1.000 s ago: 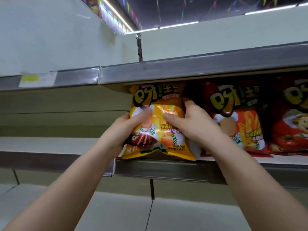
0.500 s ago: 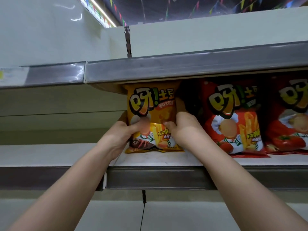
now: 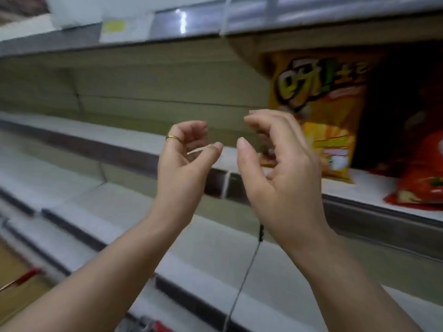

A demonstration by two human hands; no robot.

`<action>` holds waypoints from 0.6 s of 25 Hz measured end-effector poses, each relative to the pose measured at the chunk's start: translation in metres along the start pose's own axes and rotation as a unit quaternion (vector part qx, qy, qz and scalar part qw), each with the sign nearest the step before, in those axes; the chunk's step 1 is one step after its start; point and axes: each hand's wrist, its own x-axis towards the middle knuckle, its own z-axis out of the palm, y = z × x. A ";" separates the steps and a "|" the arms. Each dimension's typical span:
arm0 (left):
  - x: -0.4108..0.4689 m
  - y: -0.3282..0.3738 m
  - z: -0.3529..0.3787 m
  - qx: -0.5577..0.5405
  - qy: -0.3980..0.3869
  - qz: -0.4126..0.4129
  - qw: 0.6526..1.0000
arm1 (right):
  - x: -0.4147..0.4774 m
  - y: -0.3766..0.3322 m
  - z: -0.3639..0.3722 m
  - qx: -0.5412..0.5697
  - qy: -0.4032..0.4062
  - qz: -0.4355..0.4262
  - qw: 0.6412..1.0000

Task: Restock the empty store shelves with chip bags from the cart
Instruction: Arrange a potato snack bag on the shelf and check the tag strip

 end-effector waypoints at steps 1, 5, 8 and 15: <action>-0.009 0.000 -0.018 0.013 0.020 0.007 1.000 | -0.006 -0.006 0.015 0.047 -0.009 0.003 0.999; -0.044 0.004 -0.100 0.121 0.108 -0.008 0.987 | -0.029 -0.041 0.087 0.214 -0.068 0.033 0.974; -0.063 0.007 -0.166 0.177 0.201 -0.046 0.962 | -0.047 -0.072 0.144 0.278 -0.128 0.044 0.951; -0.101 -0.021 -0.330 0.241 0.362 -0.132 0.891 | -0.098 -0.136 0.299 0.344 -0.315 0.119 0.876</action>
